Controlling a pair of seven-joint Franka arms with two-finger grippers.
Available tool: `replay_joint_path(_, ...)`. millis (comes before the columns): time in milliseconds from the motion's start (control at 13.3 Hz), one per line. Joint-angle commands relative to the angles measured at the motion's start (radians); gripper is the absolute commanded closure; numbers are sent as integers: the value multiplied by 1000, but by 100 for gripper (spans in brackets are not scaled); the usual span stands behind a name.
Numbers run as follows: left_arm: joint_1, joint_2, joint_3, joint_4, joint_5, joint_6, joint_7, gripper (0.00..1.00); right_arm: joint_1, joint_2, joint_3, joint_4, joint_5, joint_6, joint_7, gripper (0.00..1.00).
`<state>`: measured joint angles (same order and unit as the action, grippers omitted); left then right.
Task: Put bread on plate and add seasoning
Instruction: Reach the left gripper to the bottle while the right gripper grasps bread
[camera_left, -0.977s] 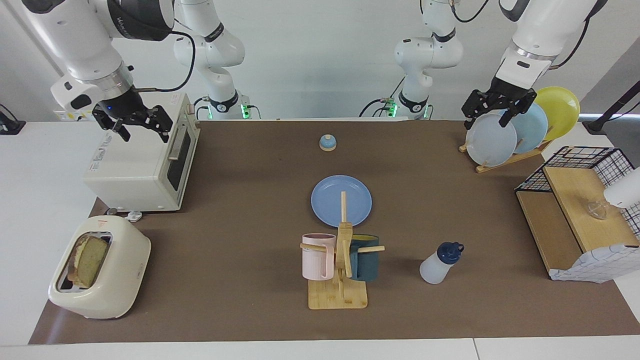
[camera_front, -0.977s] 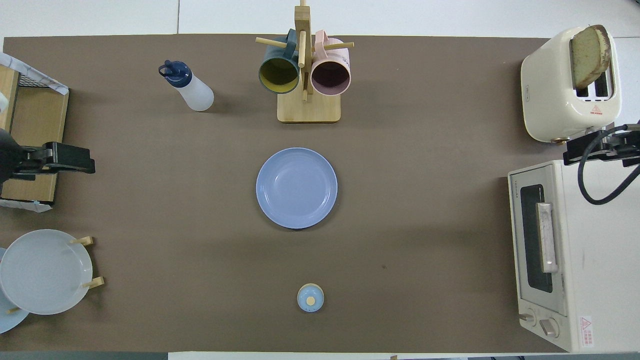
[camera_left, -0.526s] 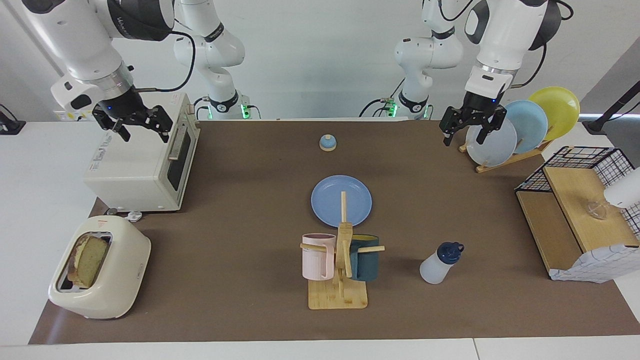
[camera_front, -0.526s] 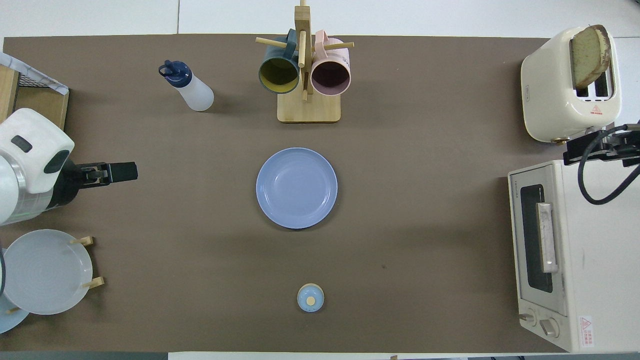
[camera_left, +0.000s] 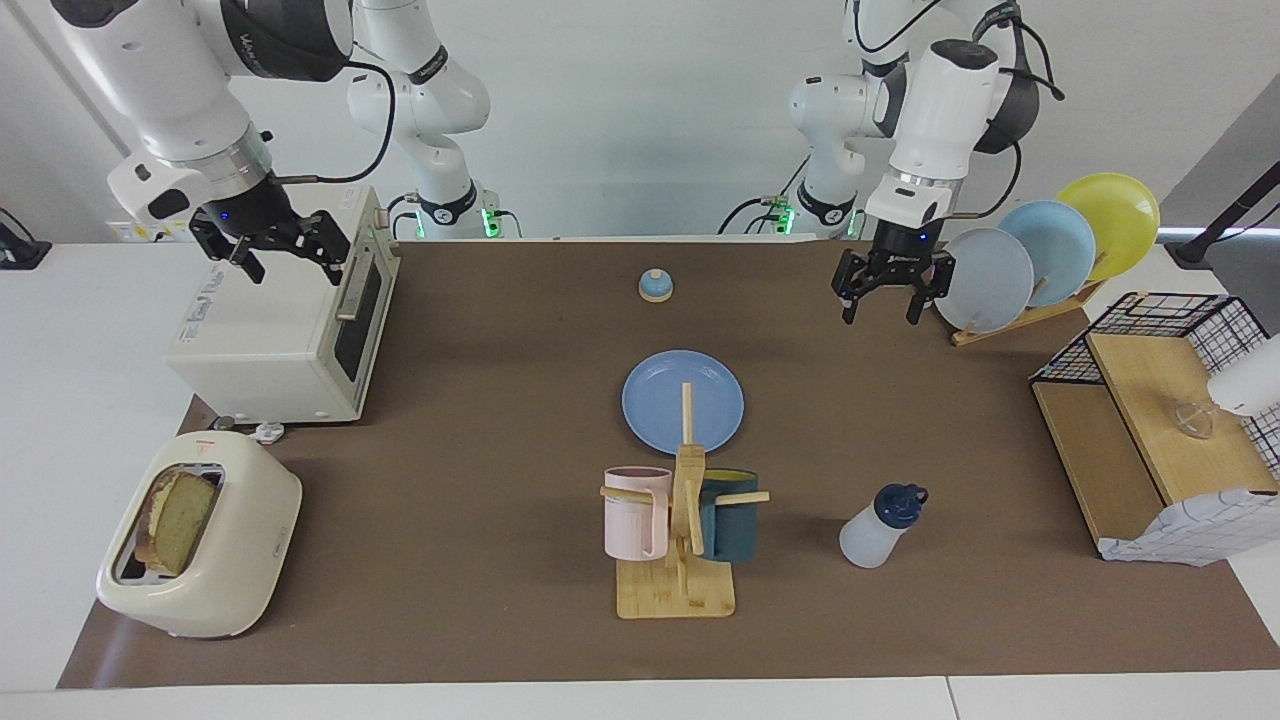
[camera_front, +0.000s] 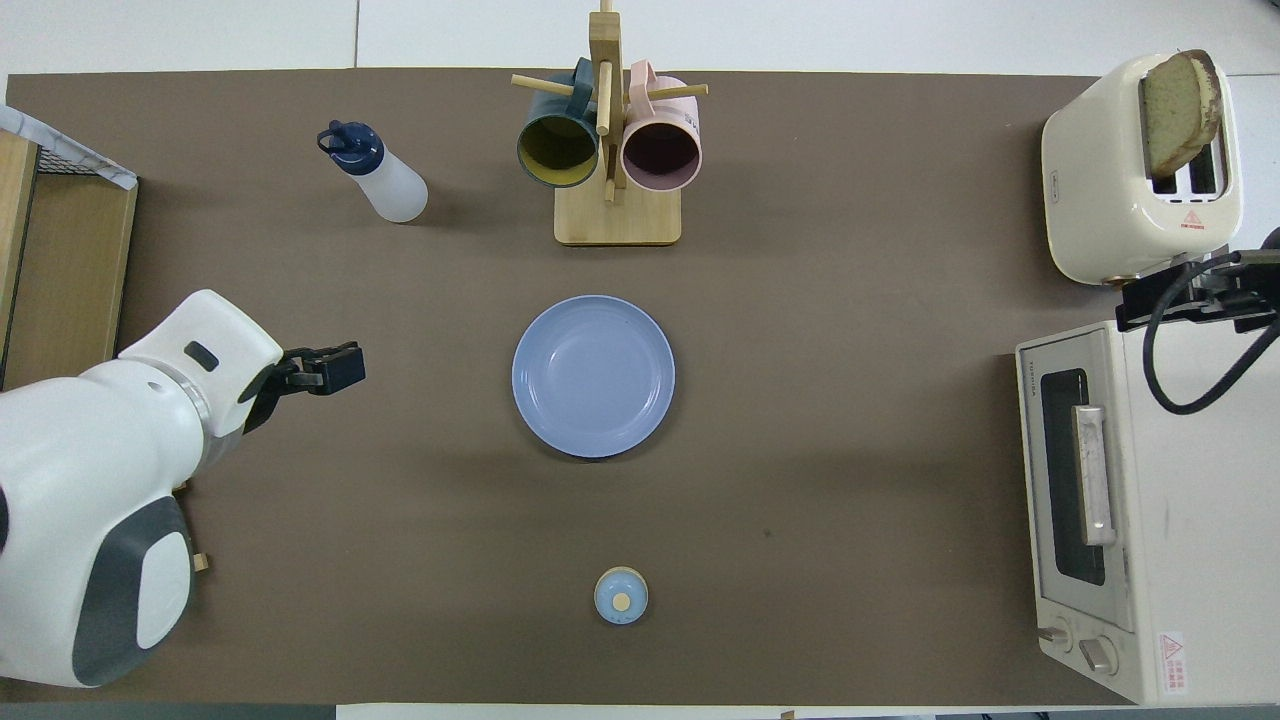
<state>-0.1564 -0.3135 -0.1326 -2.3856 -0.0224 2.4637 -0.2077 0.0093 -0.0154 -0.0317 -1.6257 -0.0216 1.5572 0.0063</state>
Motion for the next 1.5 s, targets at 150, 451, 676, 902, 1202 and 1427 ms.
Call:
replay_joint_path(150, 1, -39, -53, -193, 13, 239, -19, 0, -17, 49, 1, -2, 2, 200, -90, 0)
replay_joint_path(451, 11, 33, -62, -257, 12, 472, -30, 0, -57, 170, -7, 58, -17, 427, -276, 0)
replay_joint_path(676, 31, 128, -59, -253, 7, 653, -32, 0, -97, 219, -7, 49, -26, 607, -384, 0)
replay_joint_path(902, 48, 214, -58, -248, 6, 794, -29, 0, -141, 268, -7, 49, -14, 702, -468, 0)
replay_joint_path(1202, 48, 332, -56, -201, -1, 916, -25, 0, -167, 330, -7, 49, -17, 797, -460, 8)
replay_joint_path(1427, 49, 378, -50, -150, -4, 916, -22, 0, -167, 359, -7, 53, -21, 845, -454, 20)
